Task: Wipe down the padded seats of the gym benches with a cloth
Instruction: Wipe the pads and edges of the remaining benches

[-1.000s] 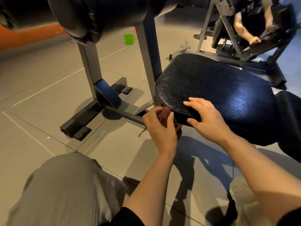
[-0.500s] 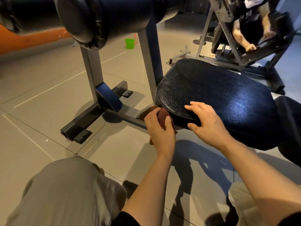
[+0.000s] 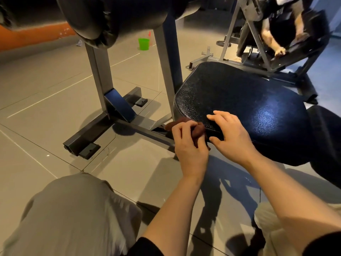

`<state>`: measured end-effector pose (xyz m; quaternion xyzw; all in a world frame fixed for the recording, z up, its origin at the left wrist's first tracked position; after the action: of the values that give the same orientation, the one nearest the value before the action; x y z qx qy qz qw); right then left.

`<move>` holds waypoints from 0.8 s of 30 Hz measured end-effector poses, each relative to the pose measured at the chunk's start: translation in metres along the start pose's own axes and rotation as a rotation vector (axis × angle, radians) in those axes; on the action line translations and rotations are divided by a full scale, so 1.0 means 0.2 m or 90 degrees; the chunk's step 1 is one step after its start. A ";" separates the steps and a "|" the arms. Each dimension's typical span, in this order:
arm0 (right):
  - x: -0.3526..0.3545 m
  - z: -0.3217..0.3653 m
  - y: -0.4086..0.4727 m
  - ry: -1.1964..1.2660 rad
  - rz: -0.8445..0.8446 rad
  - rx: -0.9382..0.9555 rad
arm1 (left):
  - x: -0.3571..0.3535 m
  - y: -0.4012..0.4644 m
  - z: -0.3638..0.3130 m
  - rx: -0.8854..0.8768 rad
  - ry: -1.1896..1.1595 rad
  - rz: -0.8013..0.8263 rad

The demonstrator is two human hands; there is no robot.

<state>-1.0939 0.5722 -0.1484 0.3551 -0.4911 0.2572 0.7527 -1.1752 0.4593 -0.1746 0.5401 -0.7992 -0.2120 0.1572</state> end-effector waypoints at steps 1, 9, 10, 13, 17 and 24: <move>0.00 0.00 0.00 -0.002 0.001 0.003 | 0.00 0.00 0.02 0.006 0.001 0.002; 0.00 0.00 0.00 -0.006 -0.002 0.008 | 0.05 -0.05 0.14 0.092 0.010 -0.076; 0.00 0.00 0.00 -0.006 -0.006 0.007 | 0.04 -0.03 0.10 0.050 0.014 -0.076; 0.00 0.00 0.00 -0.004 -0.014 0.001 | 0.01 0.00 0.06 -0.004 0.021 -0.053; 0.02 0.01 0.00 0.015 -0.045 0.009 | 0.02 0.01 0.11 0.043 -0.011 -0.064; 0.01 0.02 0.00 0.019 -0.023 -0.001 | 0.10 -0.08 0.24 0.235 -0.002 -0.103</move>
<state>-1.0950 0.5679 -0.1451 0.3593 -0.4736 0.2483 0.7648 -1.1929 0.4436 -0.2243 0.6216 -0.7789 -0.0751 0.0368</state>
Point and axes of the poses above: each hand's wrist, its own y-axis towards the middle knuckle, its own x-axis out of the back of the hand, z = x × y, the point moved 8 cm from there along y, towards the middle knuckle, and after that the axes turned 5 degrees about -y, right-handed, at the moved point
